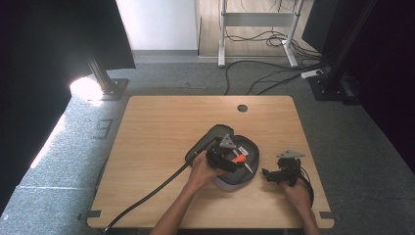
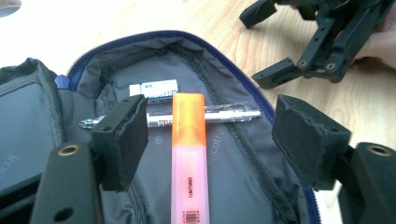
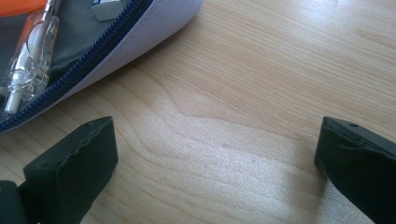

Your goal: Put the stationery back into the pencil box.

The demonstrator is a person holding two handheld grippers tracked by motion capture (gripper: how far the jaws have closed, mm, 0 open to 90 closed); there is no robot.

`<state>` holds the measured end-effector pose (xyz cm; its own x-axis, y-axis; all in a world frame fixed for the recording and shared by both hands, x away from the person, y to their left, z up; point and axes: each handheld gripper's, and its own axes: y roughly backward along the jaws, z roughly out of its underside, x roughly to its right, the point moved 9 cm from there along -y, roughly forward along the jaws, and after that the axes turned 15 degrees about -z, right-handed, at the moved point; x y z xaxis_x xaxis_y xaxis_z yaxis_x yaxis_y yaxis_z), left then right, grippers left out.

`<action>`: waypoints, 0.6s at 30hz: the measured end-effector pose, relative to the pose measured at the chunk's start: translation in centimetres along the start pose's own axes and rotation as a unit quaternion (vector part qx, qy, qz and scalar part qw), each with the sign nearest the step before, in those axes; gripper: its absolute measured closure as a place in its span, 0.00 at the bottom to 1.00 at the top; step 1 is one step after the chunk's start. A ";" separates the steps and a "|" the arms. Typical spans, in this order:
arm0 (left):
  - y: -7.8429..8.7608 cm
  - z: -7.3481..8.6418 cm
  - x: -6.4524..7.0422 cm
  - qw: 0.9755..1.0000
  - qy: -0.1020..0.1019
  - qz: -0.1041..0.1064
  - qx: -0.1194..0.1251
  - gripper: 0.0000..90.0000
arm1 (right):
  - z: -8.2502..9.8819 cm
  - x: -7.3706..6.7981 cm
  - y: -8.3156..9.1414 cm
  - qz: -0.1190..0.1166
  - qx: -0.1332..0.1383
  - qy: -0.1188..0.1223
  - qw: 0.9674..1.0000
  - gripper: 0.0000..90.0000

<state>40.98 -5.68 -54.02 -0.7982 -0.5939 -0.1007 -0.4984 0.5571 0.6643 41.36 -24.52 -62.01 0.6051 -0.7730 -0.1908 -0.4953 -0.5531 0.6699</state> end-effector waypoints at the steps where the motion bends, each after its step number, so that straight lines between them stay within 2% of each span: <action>1: 0.1 0.0 0.0 1.000 0.002 0.003 0.001 0.25 | 0.0 0.0 0.0 0.000 0.000 0.000 1.000 0.00; 6: 0.8 0.2 -0.5 1.000 0.010 0.005 0.005 0.19 | 0.0 0.0 0.0 0.000 0.000 0.000 1.000 0.00; 13: 2.1 0.1 -1.5 0.999 0.015 -0.017 0.023 0.15 | 0.0 0.0 0.0 0.000 0.000 0.000 1.000 0.00; 18: 2.7 0.4 -2.0 0.999 0.018 -0.029 0.023 0.10 | 0.0 0.0 0.0 0.000 0.000 0.000 1.000 0.00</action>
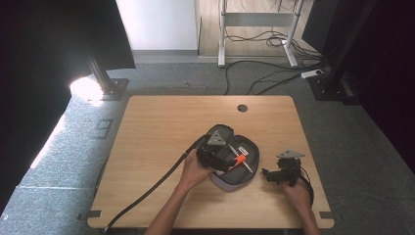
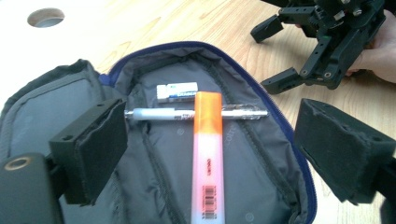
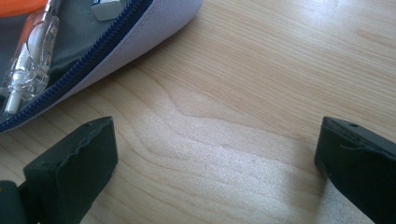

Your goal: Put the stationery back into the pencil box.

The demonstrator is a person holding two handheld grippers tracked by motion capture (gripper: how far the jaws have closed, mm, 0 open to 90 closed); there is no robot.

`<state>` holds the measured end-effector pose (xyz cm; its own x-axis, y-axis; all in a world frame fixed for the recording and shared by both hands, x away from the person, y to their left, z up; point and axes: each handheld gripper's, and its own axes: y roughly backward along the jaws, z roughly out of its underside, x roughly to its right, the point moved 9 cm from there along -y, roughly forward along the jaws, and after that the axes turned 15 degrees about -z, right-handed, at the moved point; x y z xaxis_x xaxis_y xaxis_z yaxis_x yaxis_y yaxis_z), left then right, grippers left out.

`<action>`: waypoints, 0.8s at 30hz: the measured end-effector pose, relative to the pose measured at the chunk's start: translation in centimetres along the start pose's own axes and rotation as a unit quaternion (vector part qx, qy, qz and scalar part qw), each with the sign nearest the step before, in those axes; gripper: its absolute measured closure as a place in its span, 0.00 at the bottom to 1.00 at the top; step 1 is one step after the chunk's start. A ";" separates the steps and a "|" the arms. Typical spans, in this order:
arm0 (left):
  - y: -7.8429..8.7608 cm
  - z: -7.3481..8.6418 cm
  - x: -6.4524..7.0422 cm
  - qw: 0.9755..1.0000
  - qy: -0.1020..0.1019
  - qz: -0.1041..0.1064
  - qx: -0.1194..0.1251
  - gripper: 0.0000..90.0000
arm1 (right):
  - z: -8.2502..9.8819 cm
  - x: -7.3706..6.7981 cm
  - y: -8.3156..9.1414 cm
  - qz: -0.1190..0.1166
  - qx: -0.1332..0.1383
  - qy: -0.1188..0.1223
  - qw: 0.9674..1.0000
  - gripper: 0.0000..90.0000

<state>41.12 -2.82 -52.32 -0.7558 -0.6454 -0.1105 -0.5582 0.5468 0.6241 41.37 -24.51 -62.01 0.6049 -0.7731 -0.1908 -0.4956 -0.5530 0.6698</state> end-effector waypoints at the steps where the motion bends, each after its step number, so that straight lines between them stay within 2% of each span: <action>1: 0.0 0.1 -0.1 1.000 -0.001 -0.002 0.000 0.10 | 0.0 0.0 0.0 0.000 0.000 0.000 1.000 0.00; 9: 0.2 1.7 -0.6 0.999 -0.013 -0.029 -0.020 0.02 | 0.0 0.0 0.0 0.000 0.000 0.000 1.000 0.00; 13: 0.8 2.1 -0.8 1.000 0.001 -0.020 -0.016 0.02 | 0.0 0.0 0.0 0.000 0.000 0.001 1.000 0.00; 24: 3.1 3.2 -2.0 1.000 0.025 -0.013 0.002 0.01 | 0.0 0.0 0.0 0.000 0.000 0.001 1.000 0.00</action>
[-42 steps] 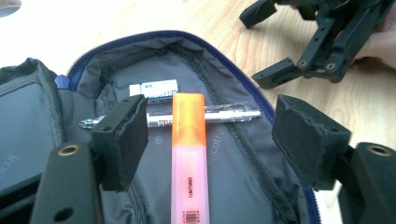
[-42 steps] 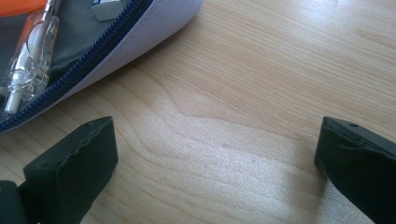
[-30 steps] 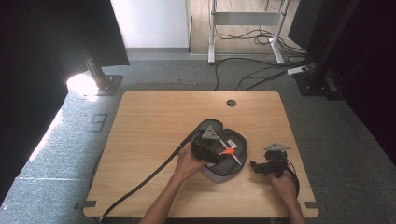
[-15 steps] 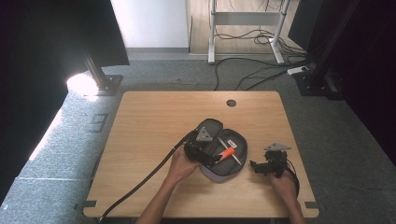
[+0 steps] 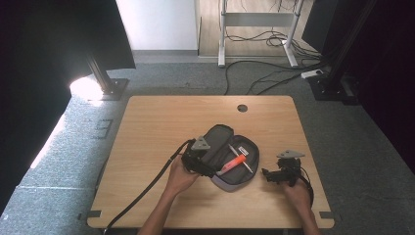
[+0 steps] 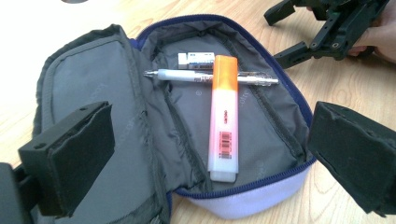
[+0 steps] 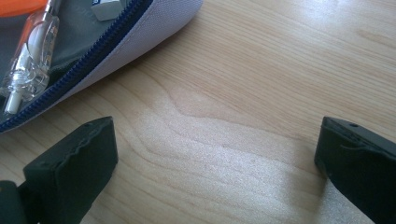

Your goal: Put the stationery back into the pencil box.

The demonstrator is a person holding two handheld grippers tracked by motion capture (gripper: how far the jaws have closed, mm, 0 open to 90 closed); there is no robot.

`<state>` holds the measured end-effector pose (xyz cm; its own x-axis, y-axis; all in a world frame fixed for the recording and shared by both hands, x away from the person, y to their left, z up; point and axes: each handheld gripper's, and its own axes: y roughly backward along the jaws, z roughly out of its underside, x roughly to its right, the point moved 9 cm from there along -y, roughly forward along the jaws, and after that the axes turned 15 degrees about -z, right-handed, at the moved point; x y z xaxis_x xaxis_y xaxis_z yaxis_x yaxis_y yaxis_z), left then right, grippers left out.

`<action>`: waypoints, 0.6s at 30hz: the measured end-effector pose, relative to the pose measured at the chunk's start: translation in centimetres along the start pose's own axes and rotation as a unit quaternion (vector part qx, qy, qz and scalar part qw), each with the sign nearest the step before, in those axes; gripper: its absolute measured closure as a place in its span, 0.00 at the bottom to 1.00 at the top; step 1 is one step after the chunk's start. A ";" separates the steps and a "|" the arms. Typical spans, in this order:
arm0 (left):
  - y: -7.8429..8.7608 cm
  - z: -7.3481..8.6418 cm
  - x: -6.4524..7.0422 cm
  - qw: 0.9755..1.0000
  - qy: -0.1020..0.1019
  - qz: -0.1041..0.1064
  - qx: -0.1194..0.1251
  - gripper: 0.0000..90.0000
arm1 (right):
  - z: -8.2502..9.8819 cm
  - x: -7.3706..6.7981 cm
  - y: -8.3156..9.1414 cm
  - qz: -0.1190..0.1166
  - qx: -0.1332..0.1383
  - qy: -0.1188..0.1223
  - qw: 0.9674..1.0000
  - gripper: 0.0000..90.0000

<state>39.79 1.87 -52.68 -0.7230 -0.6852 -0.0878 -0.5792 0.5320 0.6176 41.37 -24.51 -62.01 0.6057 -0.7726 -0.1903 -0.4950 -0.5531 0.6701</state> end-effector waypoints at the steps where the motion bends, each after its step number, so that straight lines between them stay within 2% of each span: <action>1: 0.2 0.1 -0.1 1.000 0.003 0.002 0.001 0.00 | 0.0 0.0 0.0 0.000 0.000 0.000 1.000 0.00; 4: 0.9 0.6 -0.3 1.000 0.009 0.005 0.007 0.00 | 0.0 0.0 0.0 0.000 0.000 0.000 1.000 0.00; 8: 1.5 1.3 -0.9 1.000 0.008 -0.009 0.005 0.00 | 0.0 0.0 0.0 0.000 0.000 0.000 1.000 0.00; 14: 2.0 2.7 -2.0 1.000 0.019 -0.019 0.001 0.00 | 0.0 0.0 0.0 0.000 0.000 0.000 1.000 0.00; 18: 2.1 3.8 -2.6 0.999 0.019 -0.032 -0.006 0.00 | 0.0 0.0 0.0 0.000 0.000 0.000 1.000 0.00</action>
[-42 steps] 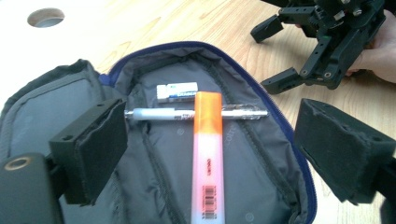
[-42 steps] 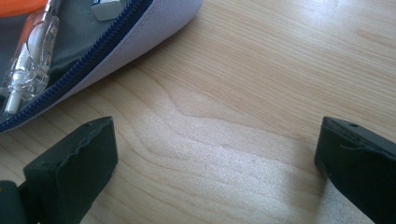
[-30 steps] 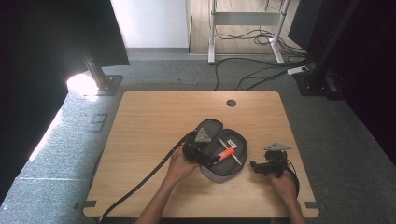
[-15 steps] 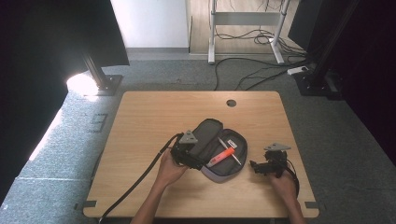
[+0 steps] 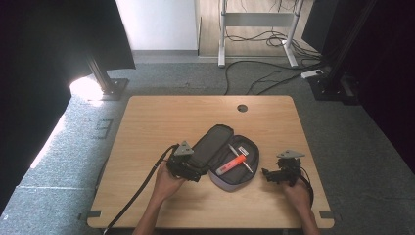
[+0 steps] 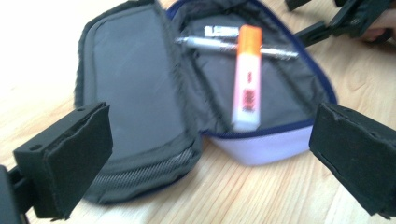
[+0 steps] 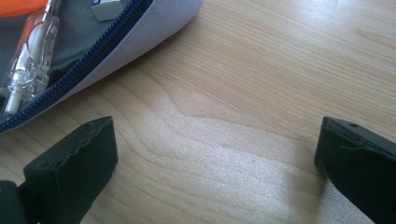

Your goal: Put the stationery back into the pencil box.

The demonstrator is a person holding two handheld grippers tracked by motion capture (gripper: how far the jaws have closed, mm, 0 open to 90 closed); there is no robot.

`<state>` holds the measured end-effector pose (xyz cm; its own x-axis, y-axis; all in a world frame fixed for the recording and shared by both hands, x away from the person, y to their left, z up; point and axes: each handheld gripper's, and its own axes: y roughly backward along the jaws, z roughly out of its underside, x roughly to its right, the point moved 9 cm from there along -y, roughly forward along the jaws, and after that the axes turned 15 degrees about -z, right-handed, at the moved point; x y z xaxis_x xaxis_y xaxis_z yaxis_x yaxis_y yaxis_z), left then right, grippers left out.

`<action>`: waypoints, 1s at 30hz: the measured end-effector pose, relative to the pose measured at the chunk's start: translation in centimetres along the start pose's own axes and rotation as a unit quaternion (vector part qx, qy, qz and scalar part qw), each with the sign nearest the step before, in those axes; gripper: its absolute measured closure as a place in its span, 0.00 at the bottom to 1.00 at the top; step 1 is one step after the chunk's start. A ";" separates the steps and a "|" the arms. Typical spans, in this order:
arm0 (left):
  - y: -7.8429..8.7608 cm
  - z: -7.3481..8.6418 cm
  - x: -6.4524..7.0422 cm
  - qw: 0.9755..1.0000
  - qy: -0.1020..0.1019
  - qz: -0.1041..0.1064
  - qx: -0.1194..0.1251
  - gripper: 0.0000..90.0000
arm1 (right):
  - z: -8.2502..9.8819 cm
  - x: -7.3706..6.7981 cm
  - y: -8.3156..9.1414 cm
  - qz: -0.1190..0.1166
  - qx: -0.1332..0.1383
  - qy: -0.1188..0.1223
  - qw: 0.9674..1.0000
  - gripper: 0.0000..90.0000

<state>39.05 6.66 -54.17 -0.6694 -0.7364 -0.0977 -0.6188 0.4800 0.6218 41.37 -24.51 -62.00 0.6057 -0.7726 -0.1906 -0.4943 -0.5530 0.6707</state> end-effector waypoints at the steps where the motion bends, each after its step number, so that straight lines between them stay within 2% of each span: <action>1: 0.0 0.3 -0.2 1.000 0.002 -0.004 -0.002 0.00 | 0.0 0.0 0.0 0.000 0.000 0.000 1.000 0.00; 8: 0.1 2.2 -1.6 1.000 0.016 -0.015 -0.007 0.00 | 0.0 0.0 0.0 0.000 0.000 0.000 1.000 0.00; 13: 0.0 4.1 -2.6 0.999 0.019 -0.026 -0.020 0.00 | 0.0 0.0 0.0 0.000 0.000 0.000 1.000 0.00; 17: -0.1 5.4 -3.1 0.999 0.025 -0.020 -0.027 0.00 | 0.0 0.0 0.0 0.000 0.000 0.000 1.000 0.00; 25: -1.2 8.1 -4.3 0.997 0.013 -0.045 -0.067 0.00 | 0.0 0.0 0.0 0.000 0.000 0.000 1.000 0.00; 30: -1.6 8.7 -4.4 0.996 0.009 -0.050 -0.080 0.00 | 0.0 0.0 0.0 0.000 0.000 0.000 1.000 0.00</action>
<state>39.39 13.33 -61.52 -0.5998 -0.7856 -0.1519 -0.6076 0.3237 0.7253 41.37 -24.51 -62.01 0.6059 -0.7725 -0.1902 -0.4949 -0.5532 0.6701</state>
